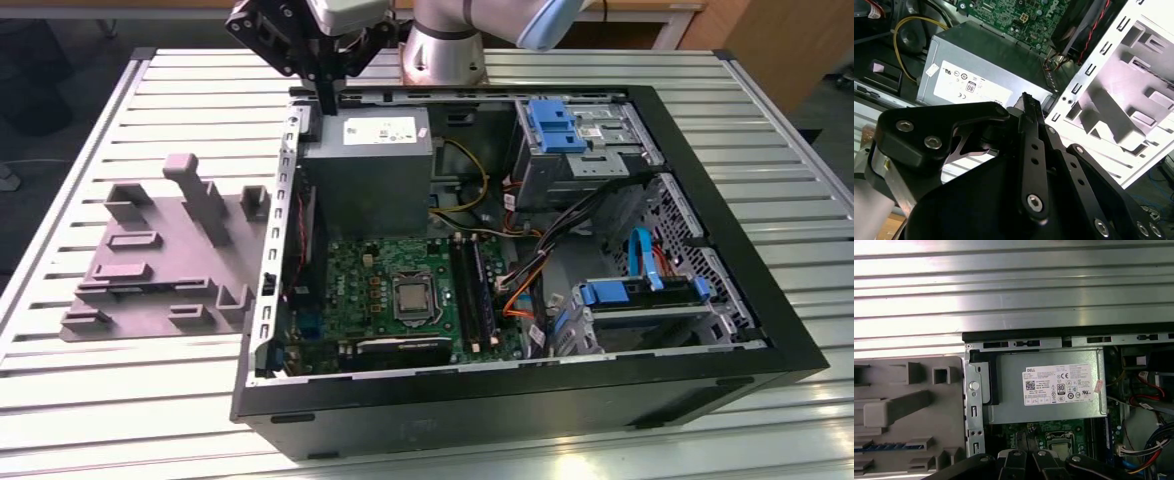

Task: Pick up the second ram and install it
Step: 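Reach for the second ram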

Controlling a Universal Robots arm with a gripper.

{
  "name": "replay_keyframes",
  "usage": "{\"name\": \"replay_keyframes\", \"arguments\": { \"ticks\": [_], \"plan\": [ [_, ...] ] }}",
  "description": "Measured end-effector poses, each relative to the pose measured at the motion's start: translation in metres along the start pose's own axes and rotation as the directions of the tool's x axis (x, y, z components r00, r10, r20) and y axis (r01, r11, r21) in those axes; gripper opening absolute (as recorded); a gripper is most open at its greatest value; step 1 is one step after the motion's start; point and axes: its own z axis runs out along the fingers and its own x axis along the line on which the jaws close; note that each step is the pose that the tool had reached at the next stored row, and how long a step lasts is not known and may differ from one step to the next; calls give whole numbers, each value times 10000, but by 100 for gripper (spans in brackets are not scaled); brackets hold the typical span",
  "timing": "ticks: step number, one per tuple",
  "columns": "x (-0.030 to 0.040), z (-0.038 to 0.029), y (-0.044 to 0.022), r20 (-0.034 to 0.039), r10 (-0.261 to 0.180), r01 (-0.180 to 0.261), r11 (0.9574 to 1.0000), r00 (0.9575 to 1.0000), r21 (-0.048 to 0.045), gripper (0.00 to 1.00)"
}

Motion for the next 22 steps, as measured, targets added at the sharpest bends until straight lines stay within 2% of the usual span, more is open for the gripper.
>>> {"name": "replay_keyframes", "arguments": {
  "ticks": [12, 14, 22],
  "plan": [
    [24, 1, -2, 0, 0, 0, 10000, 10000, 0, 11],
    [76, 5, -6, 0, 0, 0, 10000, 10000, 0, 11],
    [104, 8, -8, 0, 0, 0, 10000, 10000, 0, 11]
  ]
}}
